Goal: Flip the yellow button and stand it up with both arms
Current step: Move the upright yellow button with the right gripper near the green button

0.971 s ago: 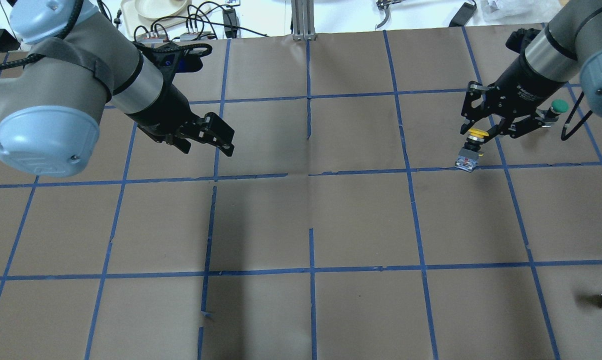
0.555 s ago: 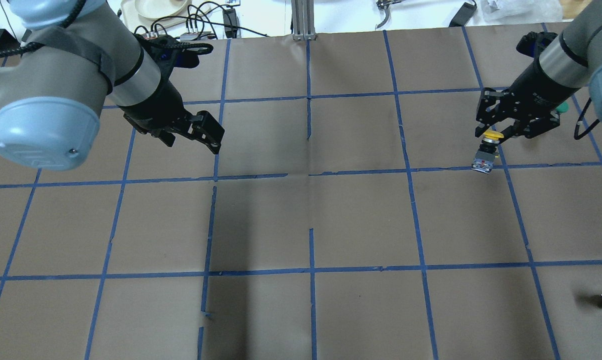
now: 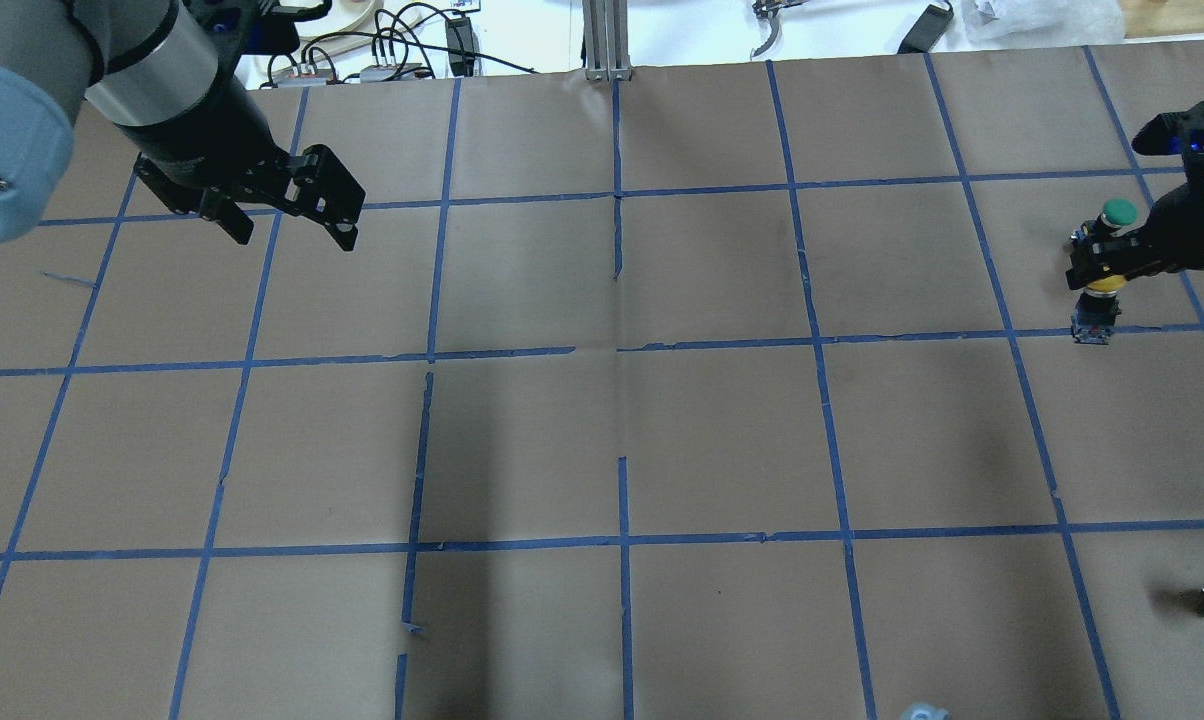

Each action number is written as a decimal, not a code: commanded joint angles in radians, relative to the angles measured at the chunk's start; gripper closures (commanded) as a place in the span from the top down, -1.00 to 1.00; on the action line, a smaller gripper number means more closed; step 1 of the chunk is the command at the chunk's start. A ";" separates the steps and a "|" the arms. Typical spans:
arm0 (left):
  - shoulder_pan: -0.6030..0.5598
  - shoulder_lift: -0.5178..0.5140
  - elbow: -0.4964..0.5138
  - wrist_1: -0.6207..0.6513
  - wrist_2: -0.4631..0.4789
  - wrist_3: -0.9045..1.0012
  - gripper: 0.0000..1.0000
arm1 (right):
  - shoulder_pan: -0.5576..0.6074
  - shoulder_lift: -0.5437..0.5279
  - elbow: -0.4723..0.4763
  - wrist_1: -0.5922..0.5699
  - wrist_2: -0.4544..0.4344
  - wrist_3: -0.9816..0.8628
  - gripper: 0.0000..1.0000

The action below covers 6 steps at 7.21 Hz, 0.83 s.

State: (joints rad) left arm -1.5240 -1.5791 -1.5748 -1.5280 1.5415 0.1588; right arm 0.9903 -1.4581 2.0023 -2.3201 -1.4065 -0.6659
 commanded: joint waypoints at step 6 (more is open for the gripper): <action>0.007 -0.018 0.027 -0.069 0.000 -0.104 0.99 | -0.195 0.018 0.203 -0.338 0.098 -0.103 -0.93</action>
State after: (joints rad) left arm -1.5184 -1.5951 -1.5528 -1.5761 1.5420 0.0692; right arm 0.8321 -1.4326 2.1742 -2.6515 -1.3511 -0.7689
